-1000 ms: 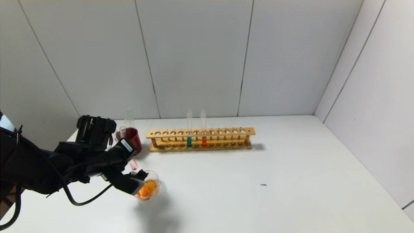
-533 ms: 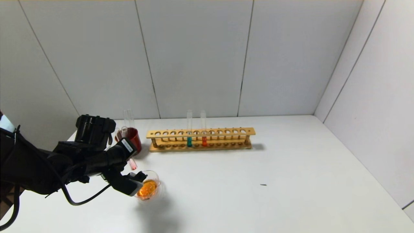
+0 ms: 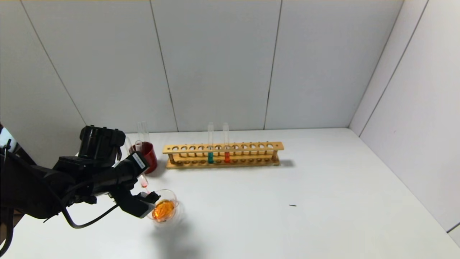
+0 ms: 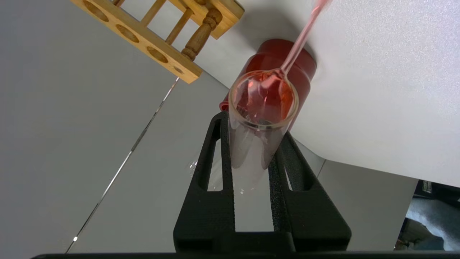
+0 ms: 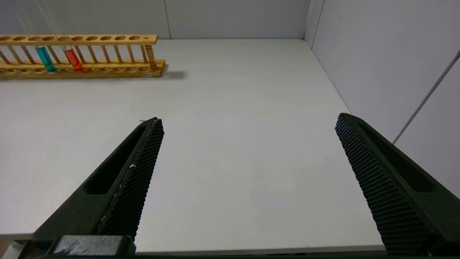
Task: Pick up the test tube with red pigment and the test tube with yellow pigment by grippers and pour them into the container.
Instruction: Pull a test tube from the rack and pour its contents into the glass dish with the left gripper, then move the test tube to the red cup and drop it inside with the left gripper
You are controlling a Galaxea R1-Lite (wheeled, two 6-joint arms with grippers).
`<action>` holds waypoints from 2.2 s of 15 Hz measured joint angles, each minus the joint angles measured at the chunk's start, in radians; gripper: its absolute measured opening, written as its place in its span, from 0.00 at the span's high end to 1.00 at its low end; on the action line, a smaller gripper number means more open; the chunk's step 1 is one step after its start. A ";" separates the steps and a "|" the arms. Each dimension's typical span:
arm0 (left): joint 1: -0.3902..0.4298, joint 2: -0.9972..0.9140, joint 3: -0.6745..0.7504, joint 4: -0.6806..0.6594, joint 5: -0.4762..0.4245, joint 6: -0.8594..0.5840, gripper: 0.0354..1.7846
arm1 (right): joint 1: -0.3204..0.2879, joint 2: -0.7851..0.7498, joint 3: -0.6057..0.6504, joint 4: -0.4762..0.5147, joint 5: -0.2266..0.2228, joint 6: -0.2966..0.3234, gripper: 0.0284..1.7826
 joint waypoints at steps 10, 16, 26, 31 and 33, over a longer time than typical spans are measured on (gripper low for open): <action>-0.059 -0.030 0.000 0.001 0.077 0.047 0.84 | 0.000 0.000 0.000 0.000 0.000 0.000 0.02; -0.060 -0.041 0.003 0.000 0.079 0.061 0.84 | 0.000 0.000 0.000 0.000 0.000 0.000 0.02; -0.056 -0.232 0.007 0.013 0.077 -0.106 0.84 | 0.000 0.000 0.000 0.000 0.000 0.000 0.02; -0.056 -0.344 0.032 0.004 0.079 -0.339 0.84 | 0.000 0.000 0.000 0.000 0.000 0.000 0.02; -0.056 -0.377 0.041 0.008 0.102 -0.498 0.84 | 0.000 0.000 0.000 0.000 0.000 0.000 0.02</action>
